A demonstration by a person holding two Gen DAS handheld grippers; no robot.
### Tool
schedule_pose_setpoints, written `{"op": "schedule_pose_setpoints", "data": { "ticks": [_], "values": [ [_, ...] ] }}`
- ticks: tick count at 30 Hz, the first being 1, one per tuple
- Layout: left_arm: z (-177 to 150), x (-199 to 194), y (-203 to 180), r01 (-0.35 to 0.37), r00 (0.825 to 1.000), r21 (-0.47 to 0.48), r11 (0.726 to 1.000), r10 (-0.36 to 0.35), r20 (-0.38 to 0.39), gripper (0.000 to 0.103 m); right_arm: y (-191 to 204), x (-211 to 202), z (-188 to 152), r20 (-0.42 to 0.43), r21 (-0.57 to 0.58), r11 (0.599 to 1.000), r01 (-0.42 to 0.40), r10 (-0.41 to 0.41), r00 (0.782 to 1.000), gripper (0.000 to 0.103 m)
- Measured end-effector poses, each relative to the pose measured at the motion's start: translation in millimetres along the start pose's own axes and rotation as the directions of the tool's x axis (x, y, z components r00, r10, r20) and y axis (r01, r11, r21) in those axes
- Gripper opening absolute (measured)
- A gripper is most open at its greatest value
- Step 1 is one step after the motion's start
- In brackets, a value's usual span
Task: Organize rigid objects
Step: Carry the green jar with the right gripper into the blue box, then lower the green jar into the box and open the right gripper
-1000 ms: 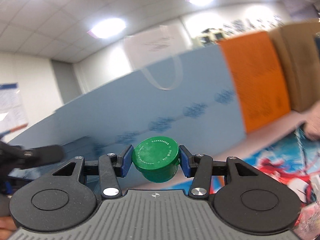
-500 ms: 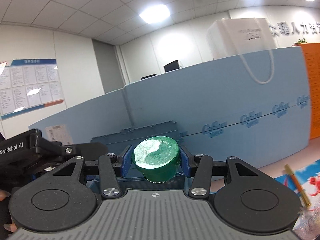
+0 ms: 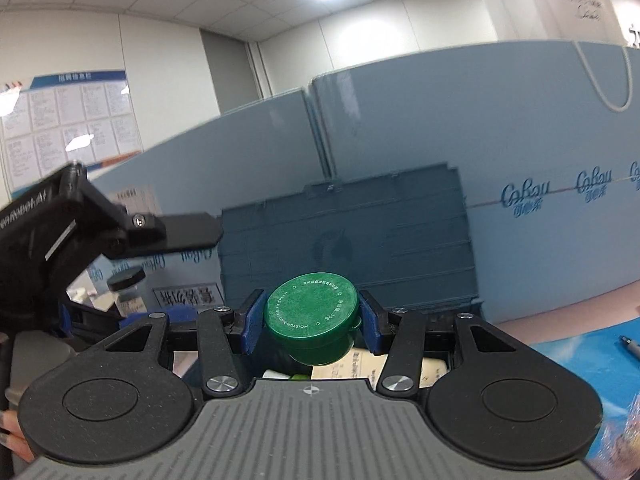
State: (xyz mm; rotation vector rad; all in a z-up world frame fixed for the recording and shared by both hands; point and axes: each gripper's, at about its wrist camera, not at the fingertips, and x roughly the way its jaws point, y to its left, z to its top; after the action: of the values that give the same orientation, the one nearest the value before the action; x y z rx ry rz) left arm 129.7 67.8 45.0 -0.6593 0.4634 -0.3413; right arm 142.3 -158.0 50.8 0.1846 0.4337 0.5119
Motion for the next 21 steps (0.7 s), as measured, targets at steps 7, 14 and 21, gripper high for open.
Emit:
{"op": "schedule_pose_setpoints", "data": {
  "ticks": [7,14,21],
  "values": [
    [3,-1,7,-0.001,1.0,-0.018,1.0,0.001,0.008,0.1,10,19,-9,-0.111,-0.018,0.999,-0.035,0.033,0.993,0.046],
    [4,-2,11,-0.007,1.0,-0.029,1.0,0.007,0.012,0.1,29,42,-10,-0.209,-0.075,0.996,-0.052,0.035,0.977,0.046],
    [5,-4,12,-0.003,1.0,-0.037,0.999,0.004,0.021,0.1,48,54,-7,-0.26,-0.218,0.975,-0.028,-0.03,0.965,0.046]
  ]
}}
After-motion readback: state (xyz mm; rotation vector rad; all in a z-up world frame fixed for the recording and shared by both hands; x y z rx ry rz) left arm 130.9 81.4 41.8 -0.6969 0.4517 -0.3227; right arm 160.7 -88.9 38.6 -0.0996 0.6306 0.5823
